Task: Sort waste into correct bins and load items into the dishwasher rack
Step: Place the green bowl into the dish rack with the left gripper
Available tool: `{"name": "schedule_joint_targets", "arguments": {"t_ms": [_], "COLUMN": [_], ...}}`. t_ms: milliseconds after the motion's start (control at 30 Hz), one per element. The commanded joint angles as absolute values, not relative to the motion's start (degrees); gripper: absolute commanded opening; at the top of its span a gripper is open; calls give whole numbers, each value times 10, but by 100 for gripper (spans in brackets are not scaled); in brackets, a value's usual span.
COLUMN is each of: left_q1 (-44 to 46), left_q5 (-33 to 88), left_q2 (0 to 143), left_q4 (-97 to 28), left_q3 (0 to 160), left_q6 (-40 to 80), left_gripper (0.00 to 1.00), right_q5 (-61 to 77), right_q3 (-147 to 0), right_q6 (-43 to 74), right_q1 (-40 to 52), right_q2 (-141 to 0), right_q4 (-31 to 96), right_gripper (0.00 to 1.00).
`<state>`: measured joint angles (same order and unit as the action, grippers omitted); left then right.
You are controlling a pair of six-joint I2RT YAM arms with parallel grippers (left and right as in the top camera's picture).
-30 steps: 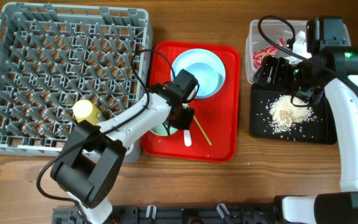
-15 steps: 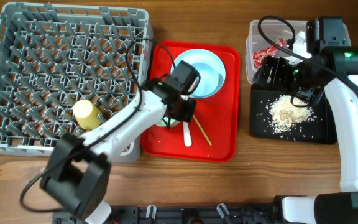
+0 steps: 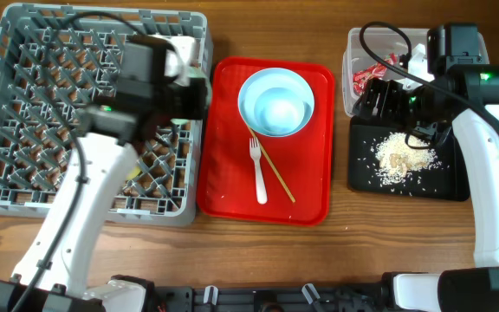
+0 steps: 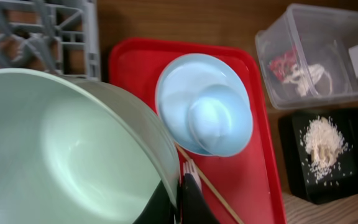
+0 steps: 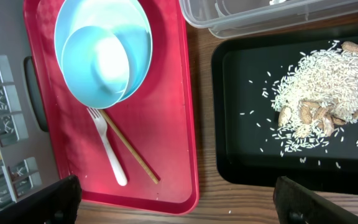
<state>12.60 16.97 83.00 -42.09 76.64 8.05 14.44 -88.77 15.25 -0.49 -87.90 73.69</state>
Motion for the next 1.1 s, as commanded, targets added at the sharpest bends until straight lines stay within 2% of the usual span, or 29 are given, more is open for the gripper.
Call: {"name": "schedule_joint_targets", "arguments": {"t_ms": [0,233,500,833,1000,1067], "left_q1": [23,-110,-177,-227,-258,-268], "left_q5": [386,599,741,749,679,658], "left_q2": [842,895,995,1080,1086,1086], "left_q4": [-415,-403,-343,-313,-321,-331], "left_q3": [774,774,774,774,773,773], "left_q6": [-4,-71,-72,-71,-71,-71], "left_gripper": [4,4,4,4,4,10], "right_q5": [135,135,135,135,135,135], "right_q3": [-894,-894,-894,-894,-894,-894], "right_q6": [150,150,150,150,150,150], "right_q1": [-6,-6,-6,-6,-6,-6], "right_q2": [-867,-867,-867,-867,-867,-867], "right_q4": [738,738,740,746,749,749], "right_gripper": [100,100,100,100,100,100]}}
